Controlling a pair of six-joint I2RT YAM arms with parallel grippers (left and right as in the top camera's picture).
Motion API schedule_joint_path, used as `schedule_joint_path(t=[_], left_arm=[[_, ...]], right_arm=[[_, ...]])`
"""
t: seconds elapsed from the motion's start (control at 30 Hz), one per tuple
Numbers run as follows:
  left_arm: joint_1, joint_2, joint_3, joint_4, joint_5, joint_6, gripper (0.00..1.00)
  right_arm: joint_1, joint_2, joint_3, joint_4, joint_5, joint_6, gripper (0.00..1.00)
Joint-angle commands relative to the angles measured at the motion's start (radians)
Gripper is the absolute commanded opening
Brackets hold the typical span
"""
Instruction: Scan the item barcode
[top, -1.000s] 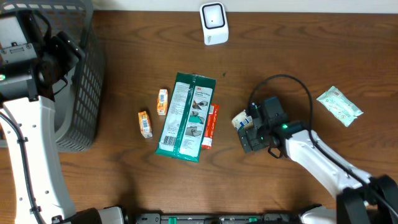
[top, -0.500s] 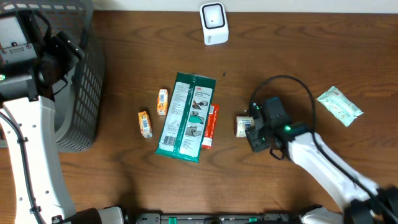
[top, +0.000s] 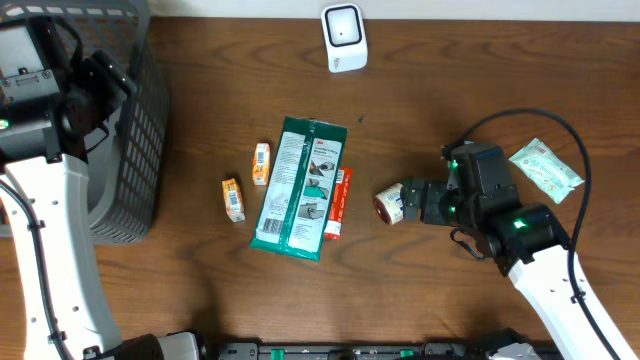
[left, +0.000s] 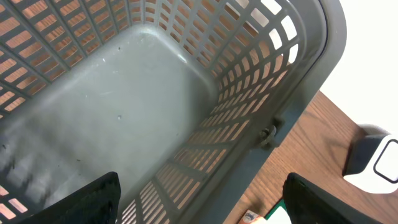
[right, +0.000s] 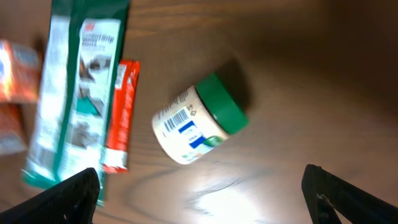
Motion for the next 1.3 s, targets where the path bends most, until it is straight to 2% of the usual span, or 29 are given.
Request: schedule_joint_path(t=[0.0,0.13,0.37,0.5,0.67,0.8,1.03,1.27], left_arm=[[0.003,0.006,0.009,-0.001,-0.009,0.002,0.84],[0.003,0.006,0.009,-0.001,-0.009,0.002,0.84],[0.003,0.006,0.009,-0.001,-0.009,0.002,0.84],[0.003,0.006,0.009,-0.001,-0.009,0.002,0.84],[0.003,0.006,0.009,-0.001,-0.009,0.003,0.84],[0.003,0.006,0.009,-0.001,-0.009,0.002,0.84],[0.003,0.006,0.009,-0.001,-0.009,0.002,0.84],[0.003,0.006,0.009,-0.001,-0.009,0.003,0.85]], right_arm=[[0.004,0.009,-0.020,0.001,-0.018,0.387,0.99],[0.007,0.041,-0.069,0.055,-0.010,0.514,0.99],[0.007,0.163,-0.119,0.208,-0.004,0.533,0.99],[0.007,0.251,-0.119,0.269,-0.004,0.596,0.99],[0.007,0.360,-0.119,0.312,-0.003,0.682,0.99],[0.007,0.396,-0.119,0.329,-0.003,0.689,0.99],[0.006,0.396,-0.119,0.346,-0.003,0.689,0.78],[0.006,0.396,-0.119,0.352,0.003,0.666,0.77]])
